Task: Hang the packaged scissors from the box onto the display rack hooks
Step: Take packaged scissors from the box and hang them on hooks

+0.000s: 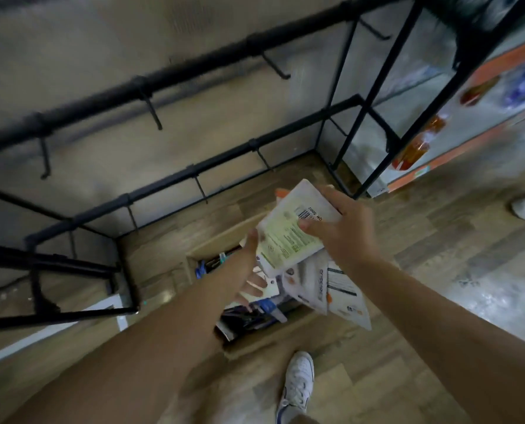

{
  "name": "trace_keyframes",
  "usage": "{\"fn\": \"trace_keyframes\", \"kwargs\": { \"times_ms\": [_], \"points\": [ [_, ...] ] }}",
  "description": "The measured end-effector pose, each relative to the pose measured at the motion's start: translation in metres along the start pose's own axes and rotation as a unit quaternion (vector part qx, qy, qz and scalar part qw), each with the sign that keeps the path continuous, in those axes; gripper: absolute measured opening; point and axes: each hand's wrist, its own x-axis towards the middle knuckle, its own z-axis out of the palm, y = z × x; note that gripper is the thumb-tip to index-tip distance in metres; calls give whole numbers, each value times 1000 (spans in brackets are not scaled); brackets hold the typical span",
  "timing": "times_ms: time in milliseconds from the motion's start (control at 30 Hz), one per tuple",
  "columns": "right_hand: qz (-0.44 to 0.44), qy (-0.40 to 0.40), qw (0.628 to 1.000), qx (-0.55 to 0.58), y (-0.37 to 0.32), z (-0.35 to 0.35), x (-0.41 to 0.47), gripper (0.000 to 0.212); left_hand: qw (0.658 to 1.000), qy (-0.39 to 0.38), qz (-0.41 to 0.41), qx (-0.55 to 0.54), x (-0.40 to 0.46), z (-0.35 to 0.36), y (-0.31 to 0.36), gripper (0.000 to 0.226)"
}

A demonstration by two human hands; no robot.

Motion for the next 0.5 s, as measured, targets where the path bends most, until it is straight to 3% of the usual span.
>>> {"fn": "trace_keyframes", "kwargs": {
  "times_ms": [100, 200, 300, 367, 500],
  "points": [
    [-174, 11, 980, -101, -64, -17, -20, 59, 993, -60, 16, -103, -55, -23, 32, 106],
    [-385, 47, 904, -180, -112, -25, -33, 67, 967, -134, 55, -210, -105, -46, 50, 114],
    [-520, 42, 831, -193, -157, -33, -49, 55, 928, -186, 129, -297, -170, -67, 57, 84],
    [-577, 50, 791, -198, -181, -35, -60, 55, 921, -182, 172, -297, -204, -78, 57, 65],
    [-639, 35, 738, -215, -212, -29, -88, 92, 920, -187, 266, -220, -246, -94, 55, 59]
  ]
}}
